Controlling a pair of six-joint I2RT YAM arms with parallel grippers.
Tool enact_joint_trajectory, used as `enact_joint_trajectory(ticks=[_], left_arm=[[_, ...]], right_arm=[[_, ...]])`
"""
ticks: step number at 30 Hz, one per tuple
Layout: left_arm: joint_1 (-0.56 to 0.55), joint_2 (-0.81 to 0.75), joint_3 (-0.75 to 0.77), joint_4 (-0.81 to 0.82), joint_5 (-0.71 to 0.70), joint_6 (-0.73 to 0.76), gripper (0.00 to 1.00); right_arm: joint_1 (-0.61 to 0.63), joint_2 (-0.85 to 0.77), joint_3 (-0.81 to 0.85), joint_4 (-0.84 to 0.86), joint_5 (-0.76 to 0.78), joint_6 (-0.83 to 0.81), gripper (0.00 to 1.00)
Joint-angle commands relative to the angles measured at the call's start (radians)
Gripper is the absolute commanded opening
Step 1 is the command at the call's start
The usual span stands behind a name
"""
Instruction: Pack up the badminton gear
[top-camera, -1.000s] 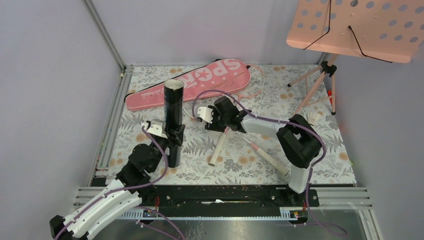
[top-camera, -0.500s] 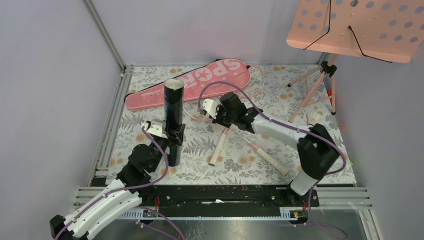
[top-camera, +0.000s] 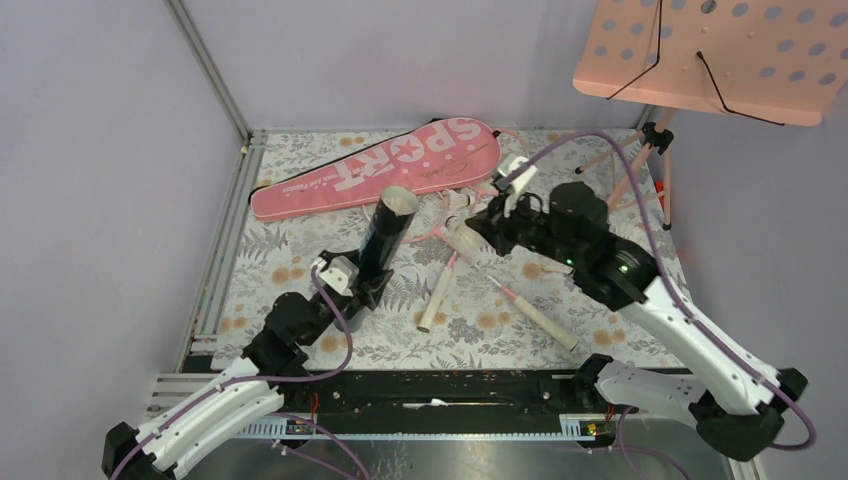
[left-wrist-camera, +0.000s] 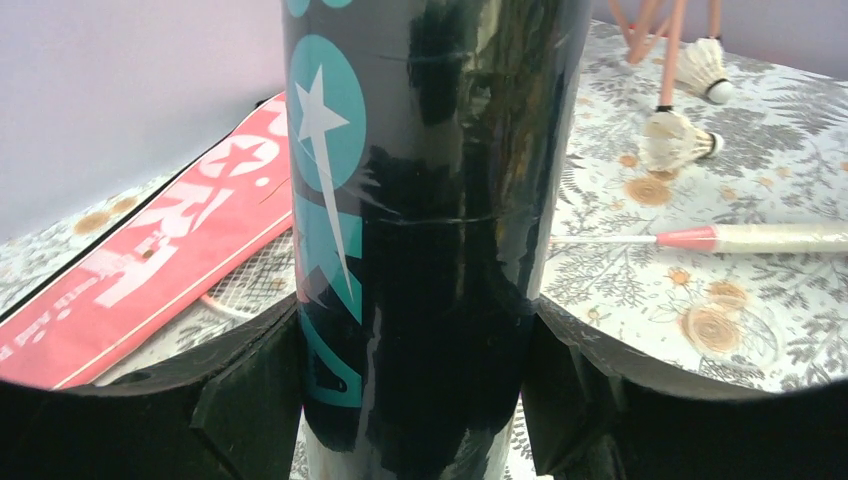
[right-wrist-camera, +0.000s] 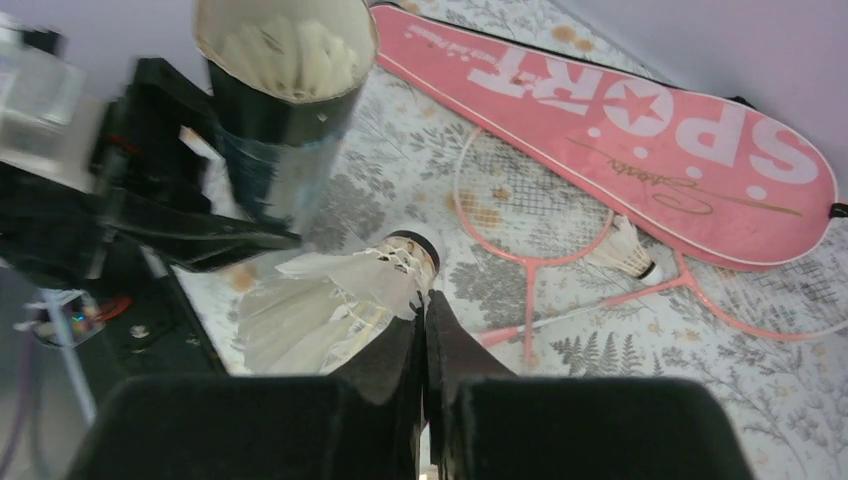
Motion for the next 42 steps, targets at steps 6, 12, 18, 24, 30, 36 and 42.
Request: enact_joint_trajectory(ticks=[6, 12, 18, 24, 30, 36, 42], left_arm=[[0.001, 0.01, 0.003, 0.102, 0.274, 0.059, 0.3], [0.001, 0.014, 0.007, 0.089, 0.361, 0.071, 0.3], [0.001, 0.017, 0.007, 0.1, 0.415, 0.063, 0.3], [0.001, 0.01, 0.002, 0.107, 0.419, 0.061, 0.28], [0.001, -0.001, -0.004, 0.12, 0.448, 0.054, 0.27], [0.001, -0.009, -0.006, 0.125, 0.459, 0.048, 0.26], [0.0, -0.012, -0.008, 0.131, 0.459, 0.048, 0.26]], right_arm=[[0.005, -0.072, 0.23, -0.259, -0.252, 0.203, 0.0], [0.005, 0.028, 0.414, -0.386, -0.302, 0.214, 0.0], [0.005, 0.146, 0.53, -0.455, -0.343, 0.191, 0.0], [0.004, 0.258, 0.623, -0.566, -0.364, 0.145, 0.0], [0.005, 0.316, 0.665, -0.597, -0.347, 0.144, 0.01], [0.006, 0.389, 0.737, -0.663, -0.309, 0.133, 0.17], [0.011, 0.396, 0.722, -0.657, -0.242, 0.113, 0.38]])
